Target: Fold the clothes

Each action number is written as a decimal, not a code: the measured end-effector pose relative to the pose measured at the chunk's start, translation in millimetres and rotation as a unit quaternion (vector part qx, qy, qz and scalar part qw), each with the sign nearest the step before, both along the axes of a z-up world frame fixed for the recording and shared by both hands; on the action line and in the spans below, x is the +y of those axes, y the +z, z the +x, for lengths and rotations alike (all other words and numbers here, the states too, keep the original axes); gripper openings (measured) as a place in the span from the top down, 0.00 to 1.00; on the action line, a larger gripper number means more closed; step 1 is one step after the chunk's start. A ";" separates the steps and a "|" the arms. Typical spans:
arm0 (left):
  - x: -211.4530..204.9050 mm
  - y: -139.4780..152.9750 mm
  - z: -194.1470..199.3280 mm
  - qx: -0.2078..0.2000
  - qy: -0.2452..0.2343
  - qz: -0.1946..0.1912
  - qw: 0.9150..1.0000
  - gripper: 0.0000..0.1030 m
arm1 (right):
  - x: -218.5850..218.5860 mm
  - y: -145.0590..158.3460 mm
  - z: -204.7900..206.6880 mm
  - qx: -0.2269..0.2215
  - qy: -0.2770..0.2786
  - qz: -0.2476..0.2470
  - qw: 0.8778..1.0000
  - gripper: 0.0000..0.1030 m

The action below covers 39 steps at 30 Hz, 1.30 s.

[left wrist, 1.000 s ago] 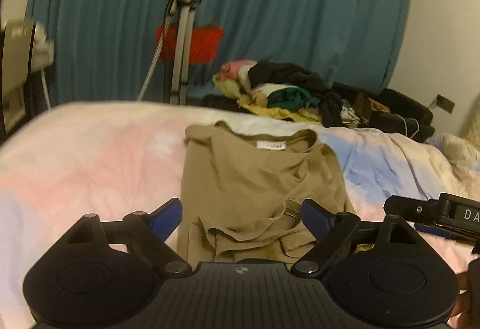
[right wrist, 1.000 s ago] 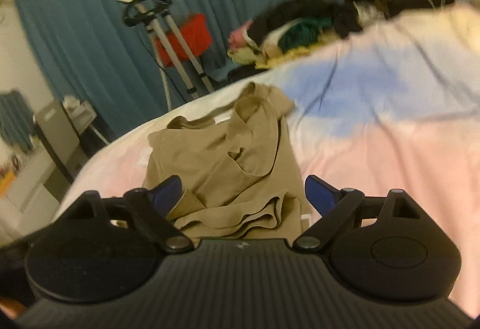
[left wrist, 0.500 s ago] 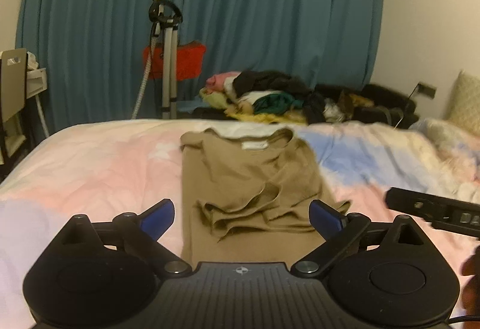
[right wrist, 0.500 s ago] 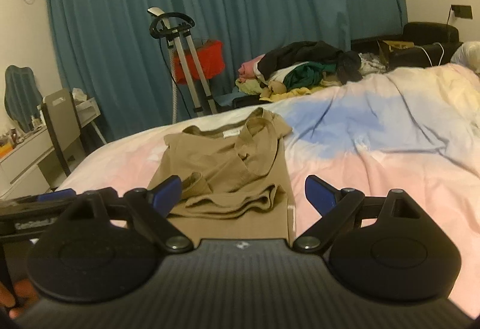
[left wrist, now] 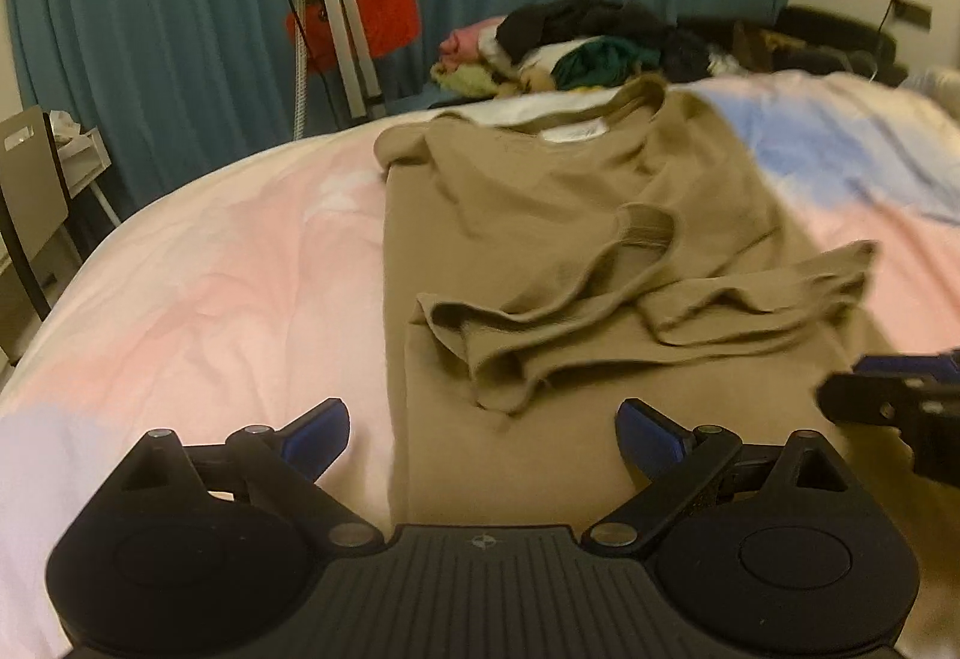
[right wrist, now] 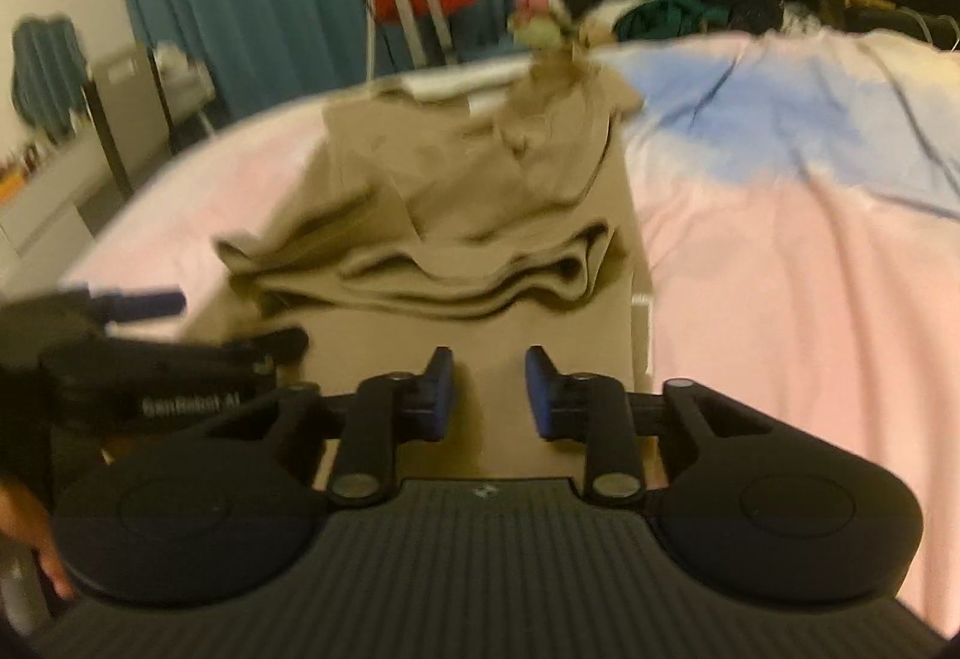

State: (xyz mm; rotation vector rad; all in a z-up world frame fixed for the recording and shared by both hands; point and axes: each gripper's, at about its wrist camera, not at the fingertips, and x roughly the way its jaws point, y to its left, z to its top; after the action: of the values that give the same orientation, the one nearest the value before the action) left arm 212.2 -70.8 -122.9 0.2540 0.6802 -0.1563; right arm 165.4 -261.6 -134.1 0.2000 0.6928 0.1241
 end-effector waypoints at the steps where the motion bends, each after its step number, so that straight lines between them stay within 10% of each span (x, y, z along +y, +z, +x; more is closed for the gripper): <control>1: 1.4 -2.3 7.2 0.000 0.005 0.003 1.000 0.06 | -1.3 -4.2 7.0 0.003 0.000 -0.001 1.000 0.77; 13: 12.8 22.8 38.1 -0.076 0.053 -0.044 0.995 0.08 | -7.9 4.5 33.2 -0.123 -0.048 0.009 0.991 0.76; 28: 14.0 57.6 -56.0 -0.070 -0.005 -0.093 0.993 0.08 | -1.6 50.2 -30.3 -0.163 -0.049 0.002 0.986 0.75; 30: 19.0 67.7 -69.5 -0.081 -0.006 -0.104 0.991 0.07 | -2.1 59.0 -43.2 -0.172 -0.052 0.003 0.984 0.48; 32: 23.6 78.0 -82.6 -0.091 -0.006 -0.114 0.989 0.05 | -2.5 67.9 -56.1 -0.181 -0.055 0.004 0.982 0.00; 39: 36.6 86.5 -123.2 -0.080 -0.007 -0.140 0.987 0.05 | -6.4 87.7 -96.5 -0.192 -0.062 0.006 0.979 0.00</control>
State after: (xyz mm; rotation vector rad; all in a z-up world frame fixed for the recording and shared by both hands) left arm 89.0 -34.1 -36.4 0.0008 0.4903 -0.2397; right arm 68.8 -268.0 -46.3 0.2220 0.2930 0.0450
